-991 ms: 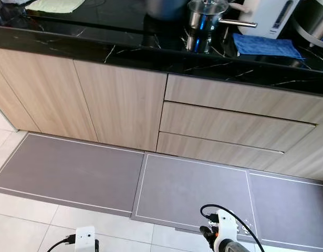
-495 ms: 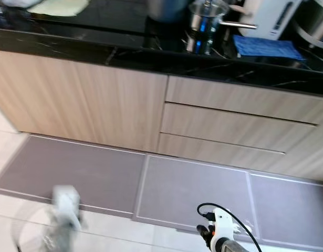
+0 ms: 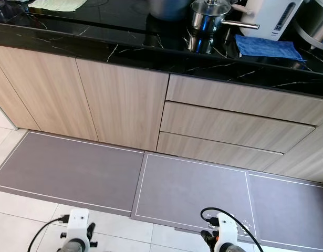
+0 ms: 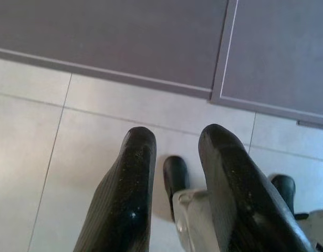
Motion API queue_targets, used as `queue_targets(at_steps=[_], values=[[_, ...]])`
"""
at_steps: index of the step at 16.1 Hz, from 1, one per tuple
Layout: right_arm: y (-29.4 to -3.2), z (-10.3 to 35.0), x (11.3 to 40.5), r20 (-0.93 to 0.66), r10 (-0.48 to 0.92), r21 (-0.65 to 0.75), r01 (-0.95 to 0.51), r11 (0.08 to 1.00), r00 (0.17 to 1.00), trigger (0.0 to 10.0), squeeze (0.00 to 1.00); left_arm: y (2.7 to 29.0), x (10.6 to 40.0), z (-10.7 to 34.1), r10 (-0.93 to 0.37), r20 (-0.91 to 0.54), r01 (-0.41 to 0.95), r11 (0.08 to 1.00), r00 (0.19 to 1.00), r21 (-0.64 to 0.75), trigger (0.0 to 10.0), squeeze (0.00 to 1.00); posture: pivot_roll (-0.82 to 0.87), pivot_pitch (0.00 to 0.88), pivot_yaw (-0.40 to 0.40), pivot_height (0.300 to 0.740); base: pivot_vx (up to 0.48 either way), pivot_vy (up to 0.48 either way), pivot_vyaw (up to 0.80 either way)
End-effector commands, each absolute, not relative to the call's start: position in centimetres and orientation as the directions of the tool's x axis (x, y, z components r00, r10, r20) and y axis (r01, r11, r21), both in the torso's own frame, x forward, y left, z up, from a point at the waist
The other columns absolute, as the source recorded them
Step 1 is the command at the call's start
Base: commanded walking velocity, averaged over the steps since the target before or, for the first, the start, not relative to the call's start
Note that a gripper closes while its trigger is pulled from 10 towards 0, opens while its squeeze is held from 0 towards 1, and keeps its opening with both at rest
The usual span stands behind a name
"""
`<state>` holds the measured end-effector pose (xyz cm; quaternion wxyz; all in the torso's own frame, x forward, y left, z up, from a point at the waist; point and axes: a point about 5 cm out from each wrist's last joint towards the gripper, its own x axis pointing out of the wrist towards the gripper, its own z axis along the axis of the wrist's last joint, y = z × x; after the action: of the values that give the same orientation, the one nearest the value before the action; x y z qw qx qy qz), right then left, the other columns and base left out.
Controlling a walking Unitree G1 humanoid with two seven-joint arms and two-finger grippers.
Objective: Kitchen organization
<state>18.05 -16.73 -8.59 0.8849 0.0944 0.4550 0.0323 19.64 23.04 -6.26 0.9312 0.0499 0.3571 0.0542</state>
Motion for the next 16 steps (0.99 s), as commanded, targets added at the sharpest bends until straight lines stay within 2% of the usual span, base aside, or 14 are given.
queue_targets(at_steps=[1, 8, 11, 16], values=[[-17.1, -9.0, 17.2, -0.816, 0.120, 0.197, 0.076, 0.978, 0.566, 10.0, 0.00, 23.2, 18.4, -7.0, 0.134, -0.703, -0.063, 0.990, 0.699, 0.126, 10.0, 0.00, 0.12, 0.108, -0.101, 0.740, 0.000, 0.000, 0.00], [-16.2, -9.5, 16.1, -0.824, 0.114, 0.215, 0.121, 0.969, 0.554, 10.0, 0.00, 25.5, 19.4, -5.9, 0.139, -0.702, -0.031, 0.986, 0.698, 0.164, 10.0, 0.00, 0.12, 0.074, -0.030, 0.740, 0.000, 0.000, 0.00], [-16.3, -9.5, 16.1, -0.821, 0.113, 0.217, 0.121, 0.969, 0.559, 10.0, 0.00, 25.8, 19.7, -5.7, 0.142, -0.703, -0.042, 0.987, 0.696, 0.158, 10.0, 0.00, 0.09, 0.076, -0.041, 0.740, 0.000, 0.000, 0.00], [-17.6, -9.0, 17.0, -0.805, 0.093, 0.202, 0.123, 0.971, 0.586, 10.0, 0.00, 24.5, 19.4, -6.4, 0.139, -0.731, -0.066, 0.990, 0.668, 0.128, 10.0, 0.00, 0.04, 0.090, -0.075, 0.740, 0.000, 0.000, 0.00]])
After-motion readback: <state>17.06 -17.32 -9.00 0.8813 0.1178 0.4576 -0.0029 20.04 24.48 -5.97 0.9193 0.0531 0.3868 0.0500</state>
